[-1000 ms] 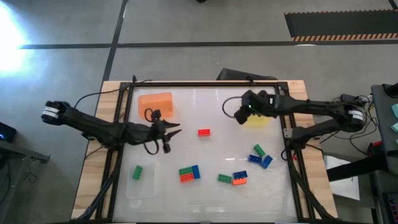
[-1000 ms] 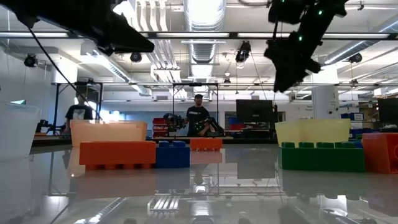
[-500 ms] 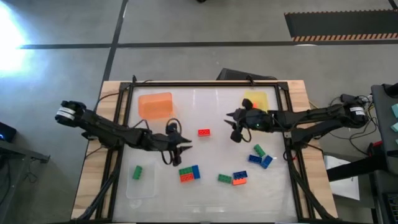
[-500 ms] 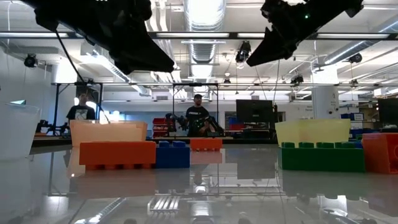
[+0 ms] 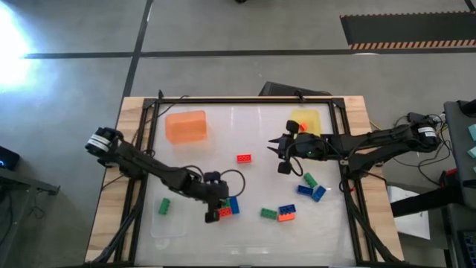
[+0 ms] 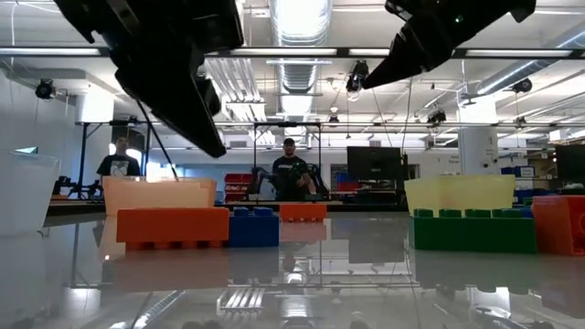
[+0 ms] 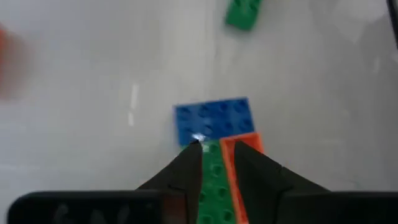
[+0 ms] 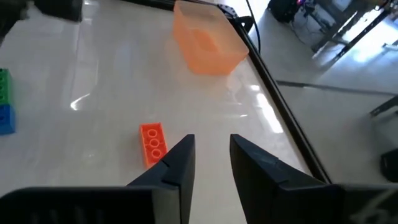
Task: Sort & place blocks by color
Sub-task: Put the green game piece into the transparent bin
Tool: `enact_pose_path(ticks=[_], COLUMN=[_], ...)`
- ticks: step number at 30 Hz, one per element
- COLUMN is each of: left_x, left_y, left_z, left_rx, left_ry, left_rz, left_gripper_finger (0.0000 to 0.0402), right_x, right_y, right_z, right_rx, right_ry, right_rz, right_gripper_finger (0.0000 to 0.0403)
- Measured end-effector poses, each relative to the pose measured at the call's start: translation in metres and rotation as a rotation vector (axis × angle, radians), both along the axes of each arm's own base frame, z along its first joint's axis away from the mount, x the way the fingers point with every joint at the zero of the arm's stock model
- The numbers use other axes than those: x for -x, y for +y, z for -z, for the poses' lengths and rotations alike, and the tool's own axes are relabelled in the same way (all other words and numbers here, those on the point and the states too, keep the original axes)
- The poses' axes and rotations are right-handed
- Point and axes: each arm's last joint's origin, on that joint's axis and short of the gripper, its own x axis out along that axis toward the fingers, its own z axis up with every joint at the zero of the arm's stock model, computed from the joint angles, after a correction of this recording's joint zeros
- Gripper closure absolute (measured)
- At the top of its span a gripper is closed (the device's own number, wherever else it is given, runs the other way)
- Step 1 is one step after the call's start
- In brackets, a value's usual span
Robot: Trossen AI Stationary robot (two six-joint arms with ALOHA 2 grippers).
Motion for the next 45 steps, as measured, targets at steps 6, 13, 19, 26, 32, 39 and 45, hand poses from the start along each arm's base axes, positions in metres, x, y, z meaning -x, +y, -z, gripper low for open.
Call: enact_pose_path(ticks=[6, 13, 19, 26, 32, 39, 45], left_x=[0.002, 0.006, 0.009, 0.014, 0.025, 0.030, 0.027], left_y=[-0.003, -0.002, 0.003, 0.009, 0.018, 0.021, 0.019], left_z=[0.017, 0.023, 0.030, 0.037, 0.024, 0.006, 0.009], left_rx=[0.101, 0.112, 0.093, 0.034, -0.104, -0.123, -0.111], left_ry=[0.106, 0.128, 0.145, 0.133, 0.129, 0.043, 0.040], left_rz=[0.021, 0.003, -0.006, -0.056, -0.120, -0.120, -0.118], left_gripper_finger=[0.0395, 0.0401, 0.0401, 0.0402, 0.0402, 0.0402, 0.0389], right_x=[-0.001, -0.001, -0.001, -0.001, -0.001, -0.001, -0.001], right_y=[0.000, 0.000, 0.000, 0.000, 0.000, 0.000, 0.000], right_z=[-0.001, 0.000, 0.000, 0.000, 0.000, 0.000, 0.000], right_rx=[0.014, 0.014, -0.008, -0.012, -0.036, -0.065, -0.076], right_ry=[-0.008, -0.006, -0.014, -0.016, -0.025, -0.036, -0.040], right_rz=[-0.008, -0.008, 0.004, 0.006, 0.020, 0.035, 0.041], right_gripper_finger=[0.0328, 0.0334, 0.0330, 0.0339, 0.0338, 0.0337, 0.0333])
